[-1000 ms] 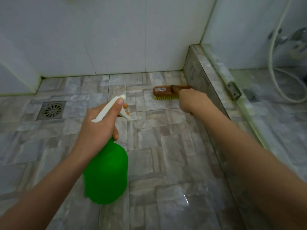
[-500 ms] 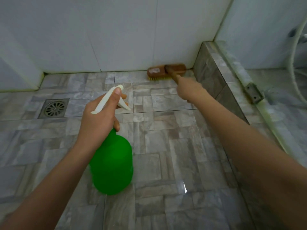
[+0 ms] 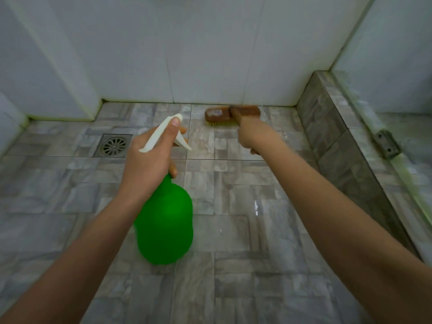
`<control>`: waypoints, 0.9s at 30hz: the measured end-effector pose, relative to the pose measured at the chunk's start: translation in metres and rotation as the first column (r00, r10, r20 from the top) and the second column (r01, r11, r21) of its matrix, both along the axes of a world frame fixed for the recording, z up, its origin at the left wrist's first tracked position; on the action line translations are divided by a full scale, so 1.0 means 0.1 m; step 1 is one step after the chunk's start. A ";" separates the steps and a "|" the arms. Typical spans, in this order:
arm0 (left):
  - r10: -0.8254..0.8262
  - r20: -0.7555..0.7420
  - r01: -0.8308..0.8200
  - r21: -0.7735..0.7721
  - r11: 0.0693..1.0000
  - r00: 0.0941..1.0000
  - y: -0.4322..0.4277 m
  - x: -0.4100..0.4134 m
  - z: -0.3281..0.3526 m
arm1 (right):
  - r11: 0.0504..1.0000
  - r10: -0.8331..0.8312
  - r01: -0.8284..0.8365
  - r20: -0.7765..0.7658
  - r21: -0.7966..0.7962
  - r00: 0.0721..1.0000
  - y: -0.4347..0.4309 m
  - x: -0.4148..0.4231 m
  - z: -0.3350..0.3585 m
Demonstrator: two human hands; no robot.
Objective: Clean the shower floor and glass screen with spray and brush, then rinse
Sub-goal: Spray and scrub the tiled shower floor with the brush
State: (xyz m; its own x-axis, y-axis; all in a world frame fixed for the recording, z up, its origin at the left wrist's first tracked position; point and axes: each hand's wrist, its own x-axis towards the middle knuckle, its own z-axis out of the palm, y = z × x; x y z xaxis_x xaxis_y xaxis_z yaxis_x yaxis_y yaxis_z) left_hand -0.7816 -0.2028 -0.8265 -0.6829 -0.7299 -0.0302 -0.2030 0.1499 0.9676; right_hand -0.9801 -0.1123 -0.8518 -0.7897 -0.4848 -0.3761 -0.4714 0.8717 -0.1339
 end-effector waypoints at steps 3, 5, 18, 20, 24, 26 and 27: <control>0.050 -0.037 -0.050 0.013 0.999 0.998 -0.15 0.18 0.04 | 0.995 0.016 -0.021 0.055 0.095 0.998 -0.03 0.38 0.16; 0.075 -0.036 -0.076 -0.005 0.997 0.997 -0.23 0.28 0.05 | 0.995 0.097 -0.097 0.016 -0.022 0.995 -0.19 0.43 -0.02; 0.212 -0.020 -0.211 0.021 0.977 0.977 -0.66 0.80 -0.01 | 0.977 0.191 -0.183 0.063 -0.114 0.980 -1.23 0.66 0.04; 0.218 -0.019 -0.218 0.022 0.976 0.976 -0.71 0.85 -0.02 | 0.981 0.195 -0.193 0.087 -0.027 0.977 -1.26 0.72 0.17; 0.264 0.002 -0.263 0.077 0.962 0.965 -0.83 0.91 0.00 | 0.948 0.319 -0.318 0.010 -0.013 0.948 -1.42 0.94 0.06; 0.255 0.003 -0.254 0.063 0.965 0.967 -0.85 0.93 0.01 | 0.951 0.291 -0.293 -0.035 -0.100 0.956 -1.57 0.94 -0.07; 0.249 0.003 -0.249 0.049 0.967 0.969 -0.87 0.95 0.01 | 0.953 0.273 -0.276 -0.041 -0.123 0.961 -1.63 0.95 -0.07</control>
State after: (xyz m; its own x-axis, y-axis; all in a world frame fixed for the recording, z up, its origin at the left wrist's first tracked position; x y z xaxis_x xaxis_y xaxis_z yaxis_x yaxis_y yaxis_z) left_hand -0.6867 -0.2897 -0.8251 -0.4802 -0.8746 -0.0674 -0.2247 0.0483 0.9732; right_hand -0.8846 -0.2755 -0.8584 -0.6276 -0.7262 -0.2807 -0.6943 0.6852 -0.2202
